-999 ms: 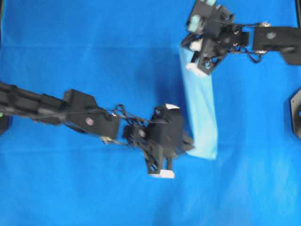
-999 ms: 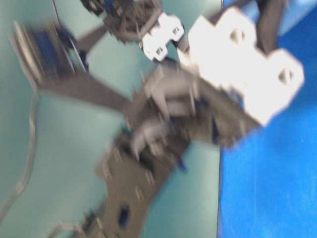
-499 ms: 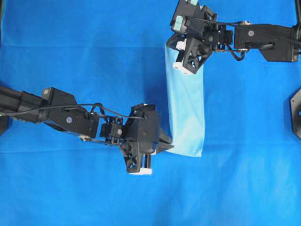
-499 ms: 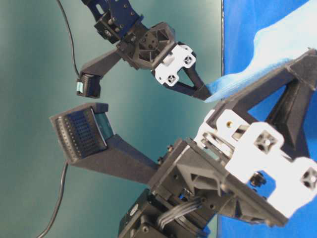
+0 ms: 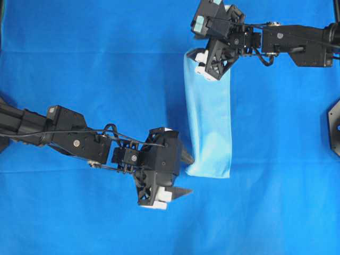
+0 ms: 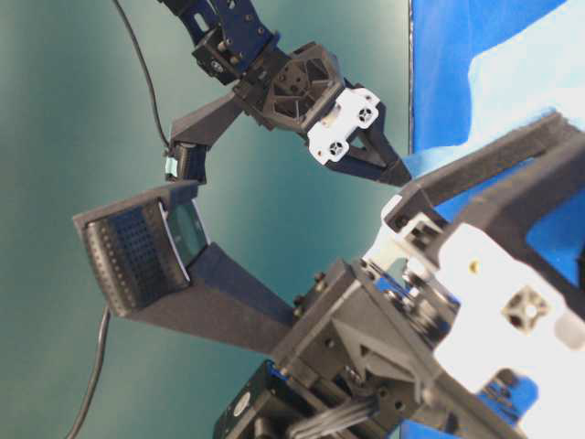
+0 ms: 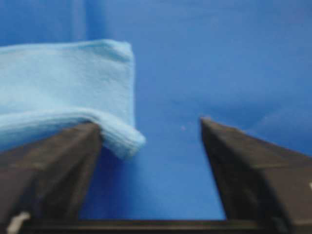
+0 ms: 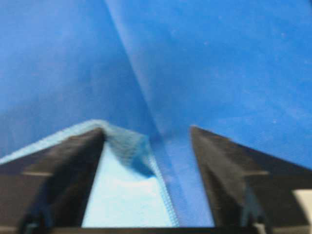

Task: Fold the light blue towel.
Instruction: 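Open both grippers and retract them to the sides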

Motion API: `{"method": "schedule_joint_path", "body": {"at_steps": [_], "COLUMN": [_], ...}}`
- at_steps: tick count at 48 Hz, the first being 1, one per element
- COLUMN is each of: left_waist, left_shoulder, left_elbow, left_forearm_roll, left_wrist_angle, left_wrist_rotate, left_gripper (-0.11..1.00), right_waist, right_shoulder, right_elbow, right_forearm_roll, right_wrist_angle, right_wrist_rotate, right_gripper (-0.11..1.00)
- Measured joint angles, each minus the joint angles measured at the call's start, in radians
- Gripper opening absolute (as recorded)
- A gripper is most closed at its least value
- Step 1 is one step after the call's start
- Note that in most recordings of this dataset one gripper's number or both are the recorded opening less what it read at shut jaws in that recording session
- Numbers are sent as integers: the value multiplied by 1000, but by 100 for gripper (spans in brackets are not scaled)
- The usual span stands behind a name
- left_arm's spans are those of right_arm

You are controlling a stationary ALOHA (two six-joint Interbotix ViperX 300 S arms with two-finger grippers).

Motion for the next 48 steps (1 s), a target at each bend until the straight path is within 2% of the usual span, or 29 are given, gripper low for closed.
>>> {"method": "schedule_joint_path", "body": {"at_steps": [4,13,20,25,38,48], "left_waist": [8,35,38,38,46,109], "left_shoulder": [-9,-107,-201,-273,-466,-618], "left_elbow": [0,20,48,80,192,347], "left_forearm_roll": [0,0,0,0,0,5], "left_wrist_angle": [31,186,295,325,295,95], "left_wrist_rotate": [0,-3,-14,-12,-3,15], "left_gripper": [81,79,79,78,77,77], "right_waist": [0,0,9,28,81,133], "right_shoulder": [0,-15,-86,-158,-382,-600], "right_elbow": [0,0,11,32,181,334], "right_forearm_roll": [0,0,0,0,6,20], "right_wrist_angle": [8,52,63,67,67,32], "right_wrist_rotate": [0,0,3,3,32,78], "right_gripper": [64,65,65,65,65,65]}}
